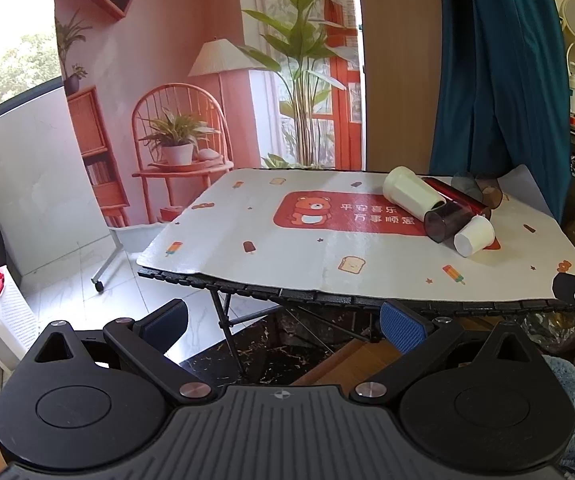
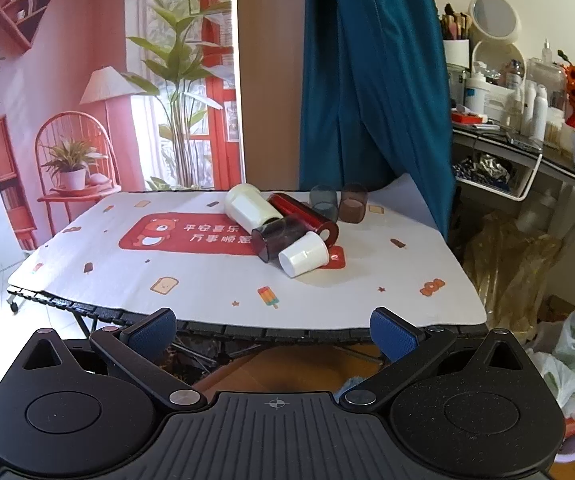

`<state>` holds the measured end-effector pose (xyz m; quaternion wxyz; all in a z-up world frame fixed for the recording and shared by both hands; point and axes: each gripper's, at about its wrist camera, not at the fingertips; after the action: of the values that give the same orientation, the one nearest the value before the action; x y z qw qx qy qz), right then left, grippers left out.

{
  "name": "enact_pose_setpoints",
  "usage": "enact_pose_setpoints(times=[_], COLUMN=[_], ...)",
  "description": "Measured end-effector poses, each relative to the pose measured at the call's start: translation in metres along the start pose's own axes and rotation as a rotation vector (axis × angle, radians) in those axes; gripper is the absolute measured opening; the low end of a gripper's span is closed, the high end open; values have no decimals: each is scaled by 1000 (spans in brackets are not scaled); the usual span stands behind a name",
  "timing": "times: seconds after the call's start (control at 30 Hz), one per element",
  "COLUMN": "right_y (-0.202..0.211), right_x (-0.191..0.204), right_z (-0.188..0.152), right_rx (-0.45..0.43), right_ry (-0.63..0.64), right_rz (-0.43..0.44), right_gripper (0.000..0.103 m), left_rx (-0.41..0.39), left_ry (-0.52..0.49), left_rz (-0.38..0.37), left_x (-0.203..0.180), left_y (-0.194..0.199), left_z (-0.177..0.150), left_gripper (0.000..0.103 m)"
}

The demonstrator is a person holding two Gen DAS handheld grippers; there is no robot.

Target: Flip cup upright

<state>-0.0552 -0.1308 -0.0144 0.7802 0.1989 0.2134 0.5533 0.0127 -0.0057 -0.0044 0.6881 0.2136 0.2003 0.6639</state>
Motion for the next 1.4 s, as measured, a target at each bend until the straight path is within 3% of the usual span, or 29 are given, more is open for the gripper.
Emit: enact_pose_setpoints(times=[0.4,0.9,1.4], right_y=[-43,-97,-158], right_x=[-4,-32,-40], right_z=[22,68,88], right_rx=[23,-19,-8], right_ry=[-4,-23,-23], right_rz=[0,-25,12], right_gripper=[103,103,103], left_rx=[37,60,82], left_ry=[2,-22,17], left_rz=[-12,-23,-20], left_x=[-6,-32,-38], left_y=[-39,-88,-135], left_z=[25,52,75], left_gripper=[103,103,103])
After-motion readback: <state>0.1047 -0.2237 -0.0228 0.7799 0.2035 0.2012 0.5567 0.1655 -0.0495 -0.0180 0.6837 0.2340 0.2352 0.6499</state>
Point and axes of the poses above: each gripper's, at about its wrist camera, not at the fingertips, and y roughly against the way its jaws point, x to its left, z to its top, and after that the axes turned 9 degrees about y, right-handed
